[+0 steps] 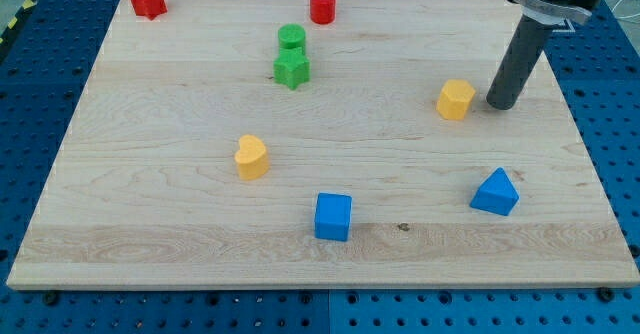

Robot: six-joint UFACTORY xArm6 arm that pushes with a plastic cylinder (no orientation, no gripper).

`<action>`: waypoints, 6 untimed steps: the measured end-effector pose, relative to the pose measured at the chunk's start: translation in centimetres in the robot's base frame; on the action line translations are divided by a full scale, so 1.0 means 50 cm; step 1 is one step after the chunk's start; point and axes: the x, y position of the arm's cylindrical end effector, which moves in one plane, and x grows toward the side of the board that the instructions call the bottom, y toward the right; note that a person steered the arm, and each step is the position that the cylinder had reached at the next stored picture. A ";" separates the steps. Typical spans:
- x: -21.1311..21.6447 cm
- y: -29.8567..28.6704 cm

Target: Nudge the yellow hexagon to the right

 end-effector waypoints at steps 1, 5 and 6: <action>0.000 -0.002; 0.000 -0.039; 0.000 -0.051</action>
